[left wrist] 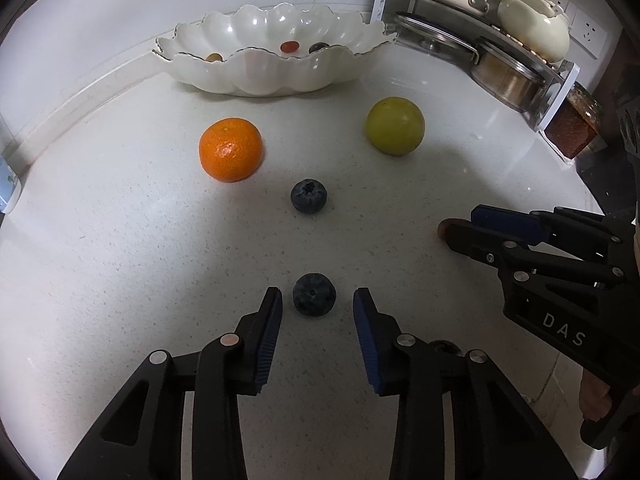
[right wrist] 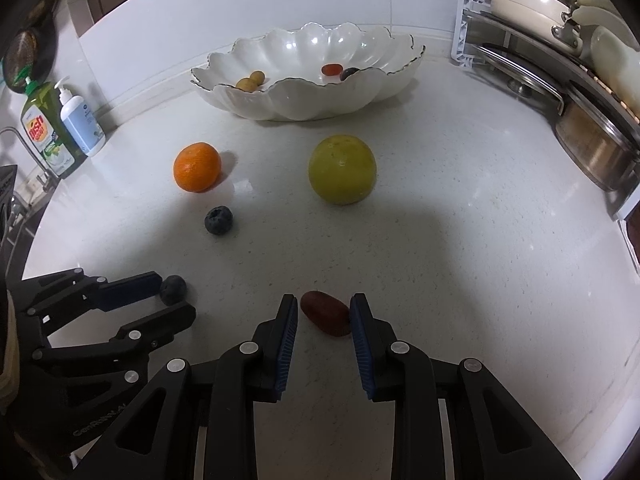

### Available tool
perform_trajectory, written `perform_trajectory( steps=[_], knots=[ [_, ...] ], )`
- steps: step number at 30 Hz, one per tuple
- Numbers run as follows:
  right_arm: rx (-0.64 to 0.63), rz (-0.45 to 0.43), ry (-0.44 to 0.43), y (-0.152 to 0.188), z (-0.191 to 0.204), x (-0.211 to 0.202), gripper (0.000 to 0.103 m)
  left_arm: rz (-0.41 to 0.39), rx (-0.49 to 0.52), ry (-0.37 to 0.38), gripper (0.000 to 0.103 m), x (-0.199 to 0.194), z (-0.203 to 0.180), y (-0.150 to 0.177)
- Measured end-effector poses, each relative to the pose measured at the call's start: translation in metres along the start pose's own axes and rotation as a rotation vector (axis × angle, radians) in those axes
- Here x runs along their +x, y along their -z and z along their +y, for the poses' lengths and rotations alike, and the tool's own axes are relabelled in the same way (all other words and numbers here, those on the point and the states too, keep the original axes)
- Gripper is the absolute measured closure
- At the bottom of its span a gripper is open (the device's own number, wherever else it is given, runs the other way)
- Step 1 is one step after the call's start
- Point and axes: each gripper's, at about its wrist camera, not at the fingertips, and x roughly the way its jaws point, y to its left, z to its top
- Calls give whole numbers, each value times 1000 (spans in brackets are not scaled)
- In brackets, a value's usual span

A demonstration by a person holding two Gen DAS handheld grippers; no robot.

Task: Organize fruits
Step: 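Grasp the blueberry with the left tool while the right tool grasps the dark red jujube, then carry both held fruits up and over the white scalloped bowl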

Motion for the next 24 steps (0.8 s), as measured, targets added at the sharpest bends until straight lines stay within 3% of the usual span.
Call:
perform_trajectory(
  steps=[6,8,13,24],
  knots=[
    [-7,-4,5,0,1,0,76,-1,-5,1,78,1,1,-2],
    [-8,-8,10,0,1,0,81,0,-9,2,80,1,1,-2],
    [-8,-22,12,-1,1,-4,86,-5,-19,8,80,-3,2,-3],
    [-28,-6,17,2,3,-2,84,-12,-26,8,80,-8,4,1]
  ],
)
